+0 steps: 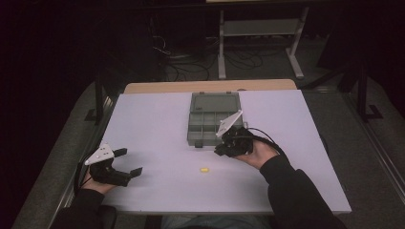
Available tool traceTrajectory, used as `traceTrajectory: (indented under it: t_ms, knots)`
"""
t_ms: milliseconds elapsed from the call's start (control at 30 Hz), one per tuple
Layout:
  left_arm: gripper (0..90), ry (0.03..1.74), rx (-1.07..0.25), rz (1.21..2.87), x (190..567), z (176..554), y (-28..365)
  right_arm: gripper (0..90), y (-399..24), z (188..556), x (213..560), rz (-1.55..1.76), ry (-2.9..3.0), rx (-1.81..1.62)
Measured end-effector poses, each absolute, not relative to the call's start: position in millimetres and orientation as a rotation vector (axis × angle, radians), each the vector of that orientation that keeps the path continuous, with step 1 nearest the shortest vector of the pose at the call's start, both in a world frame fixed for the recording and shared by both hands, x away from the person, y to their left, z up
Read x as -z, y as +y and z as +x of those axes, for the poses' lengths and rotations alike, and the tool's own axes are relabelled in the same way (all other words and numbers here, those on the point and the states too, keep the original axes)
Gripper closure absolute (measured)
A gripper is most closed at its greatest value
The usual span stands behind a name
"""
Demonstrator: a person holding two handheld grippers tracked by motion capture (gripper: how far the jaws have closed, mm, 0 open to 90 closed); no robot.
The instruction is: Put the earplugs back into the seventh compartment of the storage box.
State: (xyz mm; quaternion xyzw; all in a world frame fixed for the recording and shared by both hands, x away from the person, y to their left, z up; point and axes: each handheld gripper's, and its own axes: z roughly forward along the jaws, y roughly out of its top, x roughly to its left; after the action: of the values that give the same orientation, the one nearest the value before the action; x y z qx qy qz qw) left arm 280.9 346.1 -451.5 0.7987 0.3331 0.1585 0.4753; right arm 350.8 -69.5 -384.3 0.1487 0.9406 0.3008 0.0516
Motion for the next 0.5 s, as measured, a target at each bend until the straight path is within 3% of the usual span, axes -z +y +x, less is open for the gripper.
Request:
traceTrajectory:
  t_ms: [500]
  knots:
    - [0.0, 0.813, -0.379, 1.954, 451.9, 281.3, 346.1, 80.4, -60.2, 373.5, 359.9, 0.436, 2.840, -0.863]
